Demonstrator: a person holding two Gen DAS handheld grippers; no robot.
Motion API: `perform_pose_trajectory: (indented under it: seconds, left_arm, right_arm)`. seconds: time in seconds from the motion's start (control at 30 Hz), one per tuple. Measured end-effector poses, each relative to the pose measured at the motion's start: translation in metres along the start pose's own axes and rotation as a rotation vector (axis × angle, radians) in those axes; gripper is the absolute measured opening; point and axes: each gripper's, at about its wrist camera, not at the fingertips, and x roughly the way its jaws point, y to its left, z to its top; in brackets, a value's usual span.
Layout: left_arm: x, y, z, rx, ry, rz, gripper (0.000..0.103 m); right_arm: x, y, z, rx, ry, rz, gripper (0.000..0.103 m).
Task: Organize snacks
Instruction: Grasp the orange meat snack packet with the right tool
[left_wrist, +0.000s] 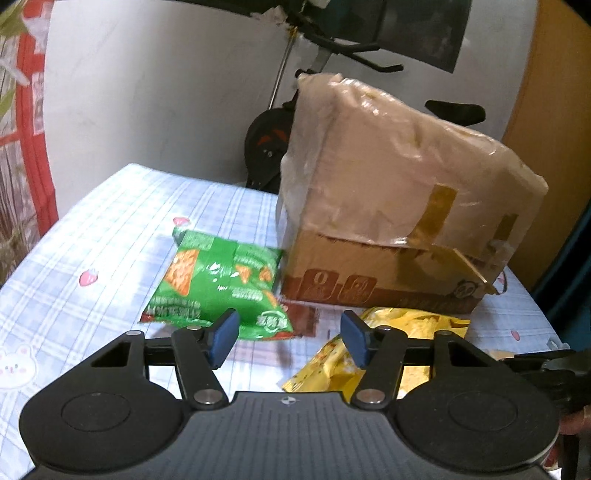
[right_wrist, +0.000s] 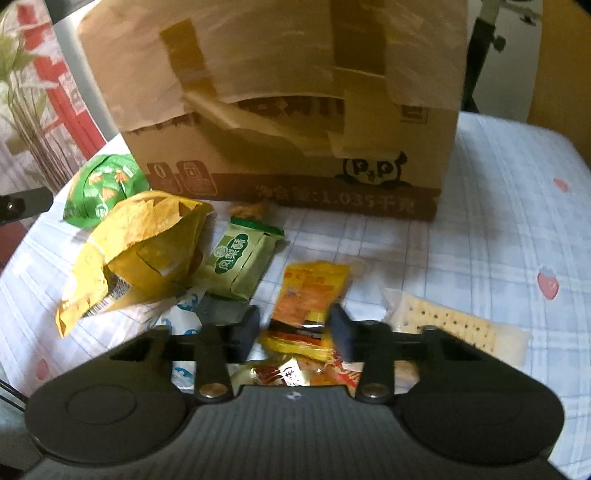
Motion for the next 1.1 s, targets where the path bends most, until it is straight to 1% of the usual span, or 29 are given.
perform_pose_trajectory:
  seconds: [0.2, 0.23, 0.3, 0.47, 0.67, 0.73, 0.77, 0.8, 0.83, 1.03, 1.1]
  left_arm:
    - [0.001, 0.000, -0.001, -0.007, 0.004, -0.028, 0.062]
    - [0.001, -0.001, 0.000, -0.004, 0.003, -0.033, 0.062]
    - [0.002, -0.004, 0.000, 0.001, 0.003, -0.042, 0.062]
    - [0.002, -0.010, -0.001, 0.013, 0.006, -0.069, 0.062]
    - [0.001, -0.018, -0.002, 0.027, 0.009, -0.106, 0.062]
    - [0.003, -0.021, -0.003, 0.040, 0.014, -0.110, 0.062]
    - [0.005, -0.022, -0.003, 0.044, 0.016, -0.112, 0.062]
    - [0.005, -0.023, -0.004, 0.048, 0.017, -0.113, 0.062]
    - [0.006, -0.023, -0.004, 0.049, 0.019, -0.113, 0.062]
    - [0.012, -0.015, -0.003, 0.032, 0.030, -0.092, 0.062]
    - [0.014, -0.013, -0.002, 0.025, 0.034, -0.103, 0.049]
  right_arm:
    - [-0.001, 0.004, -0.003, -0.009, 0.003, 0.007, 0.039]
    - [-0.001, 0.004, -0.002, -0.013, 0.008, 0.012, 0.042]
    - [0.000, 0.007, 0.001, -0.024, 0.011, 0.014, 0.042]
    - [0.003, 0.007, 0.010, -0.025, 0.003, 0.025, 0.055]
    - [0.008, 0.003, 0.017, -0.023, 0.000, 0.016, 0.055]
    - [0.011, 0.005, 0.016, -0.039, -0.008, 0.002, 0.054]
    - [0.011, 0.006, 0.016, -0.045, -0.015, -0.006, 0.050]
    - [0.012, 0.006, 0.014, -0.053, -0.019, -0.017, 0.046]
    - [0.013, 0.007, 0.013, -0.069, -0.006, -0.031, 0.037]
    - [0.009, 0.008, 0.005, -0.088, -0.030, -0.040, 0.036]
    - [0.009, 0.006, 0.004, -0.078, -0.034, -0.036, 0.036]
